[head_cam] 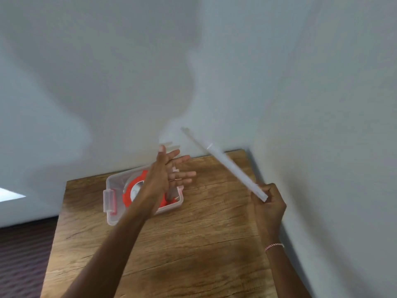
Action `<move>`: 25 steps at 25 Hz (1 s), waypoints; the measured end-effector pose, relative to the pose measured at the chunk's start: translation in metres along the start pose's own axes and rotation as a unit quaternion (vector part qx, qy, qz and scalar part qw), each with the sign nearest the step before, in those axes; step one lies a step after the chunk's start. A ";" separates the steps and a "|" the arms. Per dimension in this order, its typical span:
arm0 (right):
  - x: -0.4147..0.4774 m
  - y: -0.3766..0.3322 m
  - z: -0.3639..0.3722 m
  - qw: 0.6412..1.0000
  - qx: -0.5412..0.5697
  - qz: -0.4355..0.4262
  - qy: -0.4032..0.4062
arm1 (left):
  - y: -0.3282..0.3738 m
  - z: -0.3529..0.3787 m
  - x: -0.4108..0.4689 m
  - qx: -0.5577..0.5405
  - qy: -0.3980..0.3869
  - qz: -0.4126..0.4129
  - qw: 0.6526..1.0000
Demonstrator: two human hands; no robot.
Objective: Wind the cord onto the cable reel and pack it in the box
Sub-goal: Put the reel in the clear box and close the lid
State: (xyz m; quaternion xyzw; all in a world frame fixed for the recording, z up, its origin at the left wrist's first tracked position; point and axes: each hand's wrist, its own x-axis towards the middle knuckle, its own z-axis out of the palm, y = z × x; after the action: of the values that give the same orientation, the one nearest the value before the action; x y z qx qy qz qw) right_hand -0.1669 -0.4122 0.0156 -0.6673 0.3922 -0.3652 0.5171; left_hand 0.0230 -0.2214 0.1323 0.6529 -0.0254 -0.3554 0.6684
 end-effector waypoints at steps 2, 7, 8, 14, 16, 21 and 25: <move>-0.012 -0.013 0.012 0.997 0.000 -0.057 -0.057 | 0.003 -0.036 -0.018 0.040 0.042 -0.010 0.998; -0.034 -0.016 0.065 0.960 -0.085 -0.214 -0.162 | -0.023 -0.124 -0.055 0.070 0.104 -0.003 0.992; -0.038 -0.020 0.075 0.961 -0.065 -0.191 -0.191 | -0.029 -0.139 -0.061 0.063 0.120 -0.009 0.991; -0.048 -0.045 0.112 0.947 0.055 0.039 -0.314 | -0.069 -0.189 -0.067 0.070 0.220 -0.025 0.973; -0.044 -0.046 0.124 0.946 0.099 0.102 -0.290 | -0.076 -0.192 -0.061 0.078 0.248 -0.016 0.965; -0.033 -0.048 0.162 0.959 0.056 0.122 -0.250 | -0.081 -0.187 -0.037 0.128 0.327 0.009 0.936; -0.031 -0.045 0.184 0.967 -0.006 0.106 -0.230 | -0.092 -0.192 -0.014 0.270 0.339 -0.019 0.901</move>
State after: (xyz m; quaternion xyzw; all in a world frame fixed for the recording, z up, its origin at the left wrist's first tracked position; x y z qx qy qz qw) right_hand -0.0090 -0.3025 0.0203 -0.6909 0.3337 -0.1425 0.6253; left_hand 0.0675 -0.0404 0.0283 0.8898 0.1194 -0.1048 0.4277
